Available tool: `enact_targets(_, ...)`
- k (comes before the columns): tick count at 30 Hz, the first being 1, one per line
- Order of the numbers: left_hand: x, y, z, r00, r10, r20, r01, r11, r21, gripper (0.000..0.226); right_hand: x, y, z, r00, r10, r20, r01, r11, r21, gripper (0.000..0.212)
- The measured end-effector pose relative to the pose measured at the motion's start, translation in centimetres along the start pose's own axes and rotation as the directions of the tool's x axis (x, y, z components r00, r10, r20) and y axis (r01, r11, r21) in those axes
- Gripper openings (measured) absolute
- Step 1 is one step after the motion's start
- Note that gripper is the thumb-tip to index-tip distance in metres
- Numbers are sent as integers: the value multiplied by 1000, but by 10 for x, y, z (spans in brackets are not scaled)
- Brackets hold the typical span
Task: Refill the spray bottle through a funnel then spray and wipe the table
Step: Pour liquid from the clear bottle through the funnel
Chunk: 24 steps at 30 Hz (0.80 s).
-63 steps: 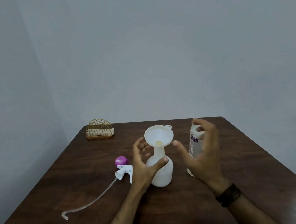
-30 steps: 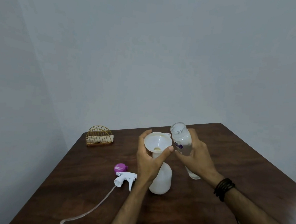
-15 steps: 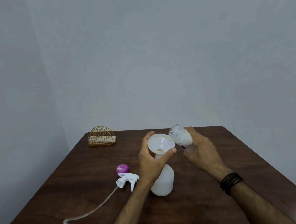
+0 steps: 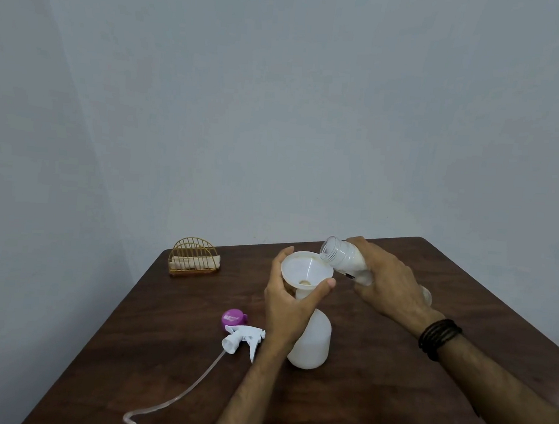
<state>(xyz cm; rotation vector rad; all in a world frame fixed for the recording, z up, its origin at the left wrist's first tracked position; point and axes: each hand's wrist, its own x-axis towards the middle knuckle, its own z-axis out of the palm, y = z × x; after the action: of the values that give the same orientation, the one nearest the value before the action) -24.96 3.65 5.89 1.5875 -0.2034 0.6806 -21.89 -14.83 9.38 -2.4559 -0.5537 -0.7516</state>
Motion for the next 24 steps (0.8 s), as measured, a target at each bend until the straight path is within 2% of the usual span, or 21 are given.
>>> enact_targets(8,-1,1,1,1000,4,0,-4,1000,-1,77,6,-1,-7,998,-54,26,57,991,-118,46)
enact_targets(17,-1,-1,2,1000,-2,-1,2,1000,8,87,8,0,-9,996,-81,36,86,982,-168,46)
enact_targets(24,-2,-2,3,1000,-2,2,2,1000,9,84,7,1,-9,996,-85,29,89,978,-188,47)
